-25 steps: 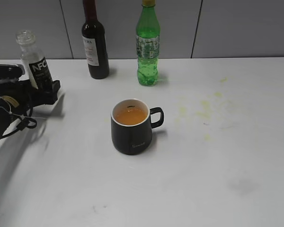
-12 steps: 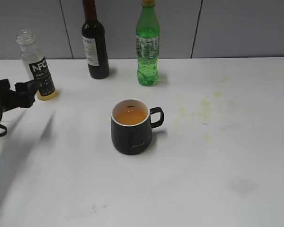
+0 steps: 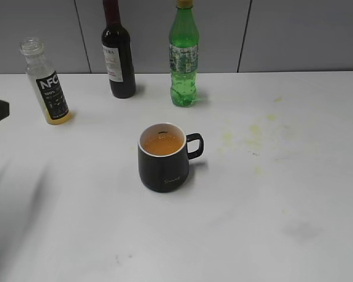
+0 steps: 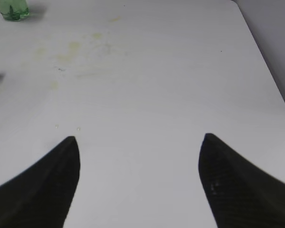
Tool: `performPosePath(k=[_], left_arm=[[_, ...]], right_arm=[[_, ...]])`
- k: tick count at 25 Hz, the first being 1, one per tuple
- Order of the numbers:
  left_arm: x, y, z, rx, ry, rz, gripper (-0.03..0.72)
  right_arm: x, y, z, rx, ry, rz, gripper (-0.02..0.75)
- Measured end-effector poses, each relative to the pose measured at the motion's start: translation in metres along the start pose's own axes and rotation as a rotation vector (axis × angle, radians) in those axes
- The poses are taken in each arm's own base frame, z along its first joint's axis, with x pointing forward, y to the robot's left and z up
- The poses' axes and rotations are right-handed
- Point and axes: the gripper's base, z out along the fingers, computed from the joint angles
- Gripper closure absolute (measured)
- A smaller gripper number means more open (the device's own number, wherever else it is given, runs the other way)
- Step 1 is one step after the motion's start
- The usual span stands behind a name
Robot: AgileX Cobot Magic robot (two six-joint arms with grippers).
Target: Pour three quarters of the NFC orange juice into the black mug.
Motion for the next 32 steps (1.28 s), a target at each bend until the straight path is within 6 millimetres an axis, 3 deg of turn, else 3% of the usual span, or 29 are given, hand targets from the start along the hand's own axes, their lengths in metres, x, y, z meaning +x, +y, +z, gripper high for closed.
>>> performPosePath(k=[7, 12, 17, 19, 23, 32], left_arm=[[0.003, 0.001, -0.083, -0.003, 0.198, -0.004, 0.050], [0.005, 0.001, -0.154, -0.018, 0.084, -0.008, 0.061], [0.022, 0.000, -0.205, -0.030, -0.013, -0.012, 0.095], [0.031, -0.001, -0.215, -0.033, -0.051, -0.013, 0.101], [0.055, -0.004, -0.210, -0.023, -0.037, -0.021, 0.106], [0.055, -0.005, -0.222, -0.004, 0.020, -0.035, 0.106]], right_arm=[[0.000, 0.000, 0.000, 0.000, 0.000, 0.000, 0.146], [0.000, 0.000, 0.000, 0.000, 0.000, 0.000, 0.146], [0.000, 0.000, 0.000, 0.000, 0.000, 0.000, 0.146], [0.000, 0.000, 0.000, 0.000, 0.000, 0.000, 0.146], [0.000, 0.000, 0.000, 0.000, 0.000, 0.000, 0.146], [0.000, 0.000, 0.000, 0.000, 0.000, 0.000, 0.146]])
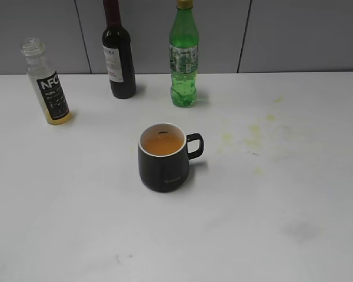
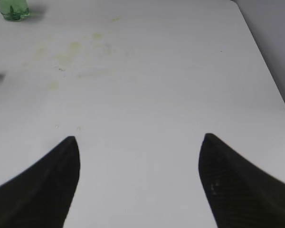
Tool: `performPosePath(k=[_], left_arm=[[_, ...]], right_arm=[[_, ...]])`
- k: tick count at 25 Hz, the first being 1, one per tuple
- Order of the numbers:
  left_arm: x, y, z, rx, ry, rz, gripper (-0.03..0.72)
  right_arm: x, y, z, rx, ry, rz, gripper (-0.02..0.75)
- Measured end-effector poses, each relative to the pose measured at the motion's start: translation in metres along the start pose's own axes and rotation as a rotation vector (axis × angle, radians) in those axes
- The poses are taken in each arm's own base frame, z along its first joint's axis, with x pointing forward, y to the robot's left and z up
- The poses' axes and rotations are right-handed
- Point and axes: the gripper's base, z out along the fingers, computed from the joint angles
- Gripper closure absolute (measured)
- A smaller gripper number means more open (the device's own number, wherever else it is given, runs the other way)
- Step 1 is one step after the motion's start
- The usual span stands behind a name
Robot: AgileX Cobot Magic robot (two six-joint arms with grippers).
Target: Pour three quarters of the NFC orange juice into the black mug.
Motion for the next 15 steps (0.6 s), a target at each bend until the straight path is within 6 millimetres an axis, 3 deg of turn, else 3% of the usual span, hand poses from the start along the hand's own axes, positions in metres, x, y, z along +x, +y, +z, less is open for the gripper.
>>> performPosePath(k=[8, 15], left_arm=[[0.017, 0.000, -0.005, -0.006, 0.120, 0.006, 0.107], [0.026, 0.000, -0.019, -0.011, 0.027, 0.007, 0.107]], right_arm=[[0.000, 0.000, 0.000, 0.000, 0.000, 0.000, 0.146], [0.000, 0.000, 0.000, 0.000, 0.000, 0.000, 0.146]])
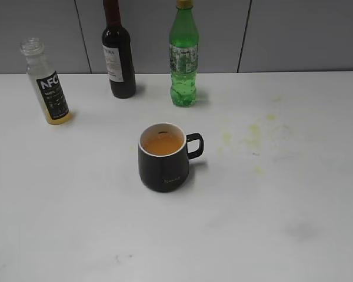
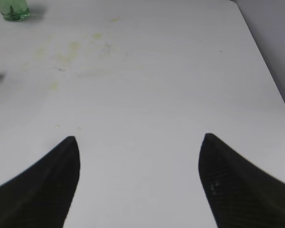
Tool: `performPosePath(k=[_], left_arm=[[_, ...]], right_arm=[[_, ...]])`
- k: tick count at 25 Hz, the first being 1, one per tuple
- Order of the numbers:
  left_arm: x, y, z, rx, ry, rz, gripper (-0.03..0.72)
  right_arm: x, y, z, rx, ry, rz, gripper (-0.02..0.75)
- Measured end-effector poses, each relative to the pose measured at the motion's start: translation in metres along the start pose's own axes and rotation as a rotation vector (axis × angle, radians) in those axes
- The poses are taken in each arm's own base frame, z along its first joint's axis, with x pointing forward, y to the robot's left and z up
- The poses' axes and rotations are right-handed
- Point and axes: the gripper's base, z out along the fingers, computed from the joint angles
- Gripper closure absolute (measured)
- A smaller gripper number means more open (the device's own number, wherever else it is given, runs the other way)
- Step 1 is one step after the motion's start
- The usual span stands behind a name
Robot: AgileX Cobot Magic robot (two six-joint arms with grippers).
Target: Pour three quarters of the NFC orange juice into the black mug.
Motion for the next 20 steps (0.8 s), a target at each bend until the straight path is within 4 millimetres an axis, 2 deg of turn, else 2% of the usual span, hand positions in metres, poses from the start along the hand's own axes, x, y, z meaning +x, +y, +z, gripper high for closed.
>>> performPosePath(k=[5, 20], left_arm=[[0.010, 0.000, -0.014, -0.006, -0.109, -0.002, 0.107], [0.011, 0.000, -0.015, -0.010, -0.116, 0.000, 0.110]], right_arm=[[0.000, 0.000, 0.000, 0.000, 0.000, 0.000, 0.146], [0.000, 0.000, 0.000, -0.001, 0.001, 0.001, 0.146]])
